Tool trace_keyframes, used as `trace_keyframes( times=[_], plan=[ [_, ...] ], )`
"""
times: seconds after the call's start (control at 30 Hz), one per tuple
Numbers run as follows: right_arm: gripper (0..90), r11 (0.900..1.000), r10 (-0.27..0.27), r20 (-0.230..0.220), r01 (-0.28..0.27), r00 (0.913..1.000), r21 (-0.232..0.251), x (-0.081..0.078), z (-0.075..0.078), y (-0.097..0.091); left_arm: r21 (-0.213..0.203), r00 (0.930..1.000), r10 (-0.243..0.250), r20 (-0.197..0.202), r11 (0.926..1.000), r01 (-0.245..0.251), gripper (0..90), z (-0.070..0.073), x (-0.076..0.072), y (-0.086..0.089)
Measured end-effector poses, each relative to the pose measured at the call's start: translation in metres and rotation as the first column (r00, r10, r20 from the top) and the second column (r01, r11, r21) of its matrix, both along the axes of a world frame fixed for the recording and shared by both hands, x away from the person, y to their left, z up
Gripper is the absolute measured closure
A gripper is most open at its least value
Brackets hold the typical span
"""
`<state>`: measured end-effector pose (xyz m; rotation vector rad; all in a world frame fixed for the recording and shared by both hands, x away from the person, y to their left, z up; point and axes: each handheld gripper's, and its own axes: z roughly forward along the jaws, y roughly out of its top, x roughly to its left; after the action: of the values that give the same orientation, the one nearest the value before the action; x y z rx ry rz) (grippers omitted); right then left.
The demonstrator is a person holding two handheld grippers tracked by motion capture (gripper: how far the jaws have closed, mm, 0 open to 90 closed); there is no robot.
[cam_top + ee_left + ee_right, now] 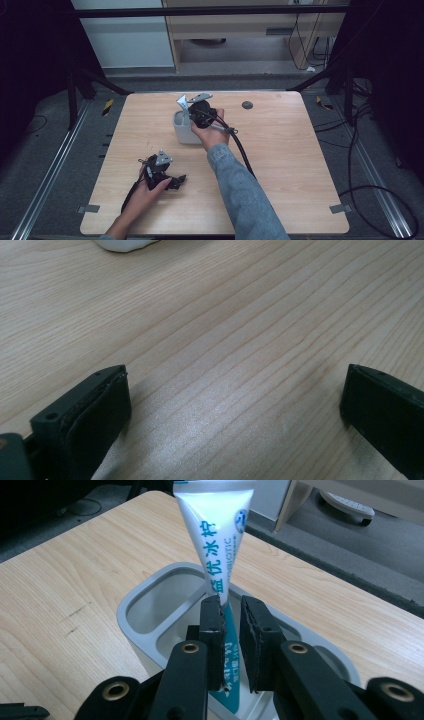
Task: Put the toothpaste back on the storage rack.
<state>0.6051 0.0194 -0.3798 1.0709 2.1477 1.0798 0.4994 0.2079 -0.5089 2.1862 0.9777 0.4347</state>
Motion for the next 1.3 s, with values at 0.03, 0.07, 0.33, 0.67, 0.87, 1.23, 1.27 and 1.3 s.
trace_keyframes(
  times=[0.03,0.07,0.33,0.67,0.87,1.23,1.27,1.3],
  plan=[
    [80.2,1.0000,-0.003,0.001,0.003,1.0000,0.001,0.000,0.001,-0.002,0.000,1.0000,0.000,0.000,1.0000,0.000,0.0,0.000,0.000,0.000],
    [80.3,1.0000,-0.003,0.002,0.003,1.0000,0.002,-0.001,0.002,-0.004,0.000,1.0000,0.000,0.000,1.0000,0.000,0.0,0.000,0.000,0.000],
    [80.9,0.9999,-0.014,0.009,0.014,0.9999,-0.010,-0.003,0.010,-0.016,-0.002,1.0000,0.001,0.000,1.0000,-0.001,0.0,0.000,0.000,0.000],
    [79.7,0.9998,-0.020,0.008,0.020,0.9998,-0.002,-0.006,0.018,-0.033,-0.003,1.0000,0.002,0.001,1.0000,-0.002,0.0,0.000,0.000,0.000],
    [72.2,0.9996,-0.015,0.010,0.015,0.9998,-0.022,-0.011,0.018,-0.042,-0.003,1.0000,0.003,0.002,1.0000,-0.003,0.0,0.000,0.000,0.000],
    [38.9,0.9988,-0.046,-0.016,0.047,0.9988,0.018,-0.017,0.017,-0.063,-0.002,1.0000,0.004,0.001,1.0000,-0.004,0.0,0.000,0.001,0.000],
    [36.8,0.9990,-0.039,-0.014,0.040,0.9991,0.020,-0.017,0.017,-0.064,-0.002,1.0000,0.004,0.001,1.0000,-0.004,0.0,0.000,0.001,0.000],
    [35.2,0.9992,-0.033,-0.009,0.033,0.9994,0.022,-0.017,0.017,-0.066,-0.002,1.0000,0.004,0.002,1.0000,-0.004,0.0,0.000,0.001,0.000]
  ],
)
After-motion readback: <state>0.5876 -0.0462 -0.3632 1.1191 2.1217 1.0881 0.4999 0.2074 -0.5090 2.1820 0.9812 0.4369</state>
